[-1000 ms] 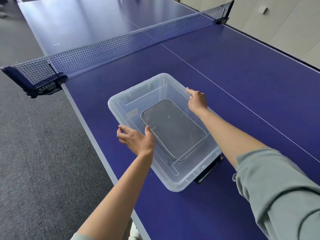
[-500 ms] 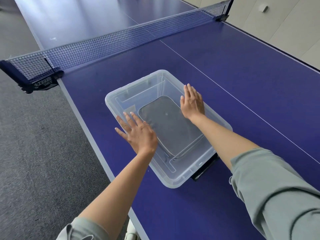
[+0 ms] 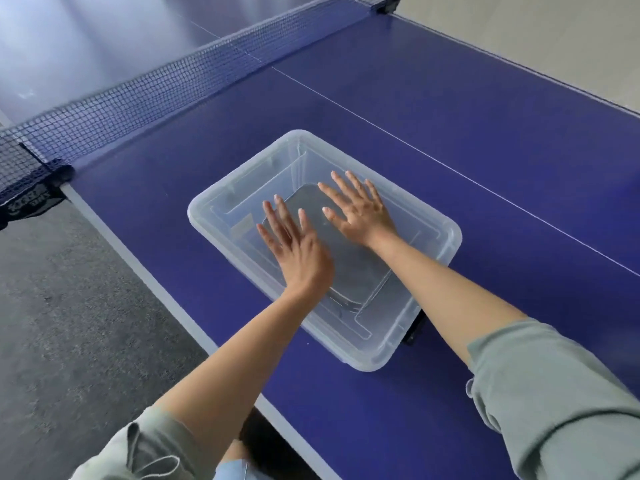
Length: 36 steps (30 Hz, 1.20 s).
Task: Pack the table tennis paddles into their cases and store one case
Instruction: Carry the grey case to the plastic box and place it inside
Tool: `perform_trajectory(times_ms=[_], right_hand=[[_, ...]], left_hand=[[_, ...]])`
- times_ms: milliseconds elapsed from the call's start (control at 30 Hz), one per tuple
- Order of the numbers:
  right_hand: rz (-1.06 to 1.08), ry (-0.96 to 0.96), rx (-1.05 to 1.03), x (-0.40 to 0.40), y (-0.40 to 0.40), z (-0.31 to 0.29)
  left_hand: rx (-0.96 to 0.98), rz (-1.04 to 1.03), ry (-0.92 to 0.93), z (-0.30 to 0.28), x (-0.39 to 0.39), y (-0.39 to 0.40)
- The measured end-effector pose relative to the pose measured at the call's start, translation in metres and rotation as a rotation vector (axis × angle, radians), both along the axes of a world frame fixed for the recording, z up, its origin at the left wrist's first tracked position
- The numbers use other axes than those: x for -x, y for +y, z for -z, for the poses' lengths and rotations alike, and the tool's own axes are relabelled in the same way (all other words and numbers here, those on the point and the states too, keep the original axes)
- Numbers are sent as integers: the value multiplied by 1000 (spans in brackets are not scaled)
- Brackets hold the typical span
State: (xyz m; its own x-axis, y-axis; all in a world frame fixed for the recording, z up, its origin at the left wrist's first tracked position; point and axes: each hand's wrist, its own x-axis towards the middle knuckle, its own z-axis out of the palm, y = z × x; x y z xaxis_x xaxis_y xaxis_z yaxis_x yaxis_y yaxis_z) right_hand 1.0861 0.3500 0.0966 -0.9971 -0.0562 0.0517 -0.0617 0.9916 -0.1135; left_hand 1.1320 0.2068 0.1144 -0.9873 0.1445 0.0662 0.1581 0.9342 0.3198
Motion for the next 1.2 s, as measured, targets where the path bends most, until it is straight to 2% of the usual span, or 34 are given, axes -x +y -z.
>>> perform_trajectory(times_ms=[200, 333, 433, 533, 633, 733, 833, 900, 1000, 1133, 1200], right_hand=[[26, 83, 135, 1, 0, 2], [82, 124, 182, -1, -8, -6], [254, 159, 195, -2, -22, -8], [561, 96, 241, 15, -66, -5], [819, -16, 158, 30, -103, 0], [884, 5, 94, 31, -119, 5], [885, 34, 88, 29, -124, 7], [869, 47, 76, 28, -126, 6], [876, 51, 73, 28, -125, 5], [887, 67, 100, 28, -125, 2], [885, 73, 108, 28, -126, 2]], left_hand=[[22, 485, 33, -2, 92, -10], [138, 694, 54, 11, 118, -25], [136, 733, 62, 16, 118, -27], [125, 730, 32, 17, 120, -25], [-15, 791, -9, 11, 132, -35], [-247, 886, -5, 0, 161, -60], [-251, 812, 43, -6, 204, -81], [-193, 724, -19, -6, 227, -90], [-78, 641, -196, 1, 243, -96], [-223, 428, -567, 10, 249, -97], [-285, 338, -680, 11, 252, -96]])
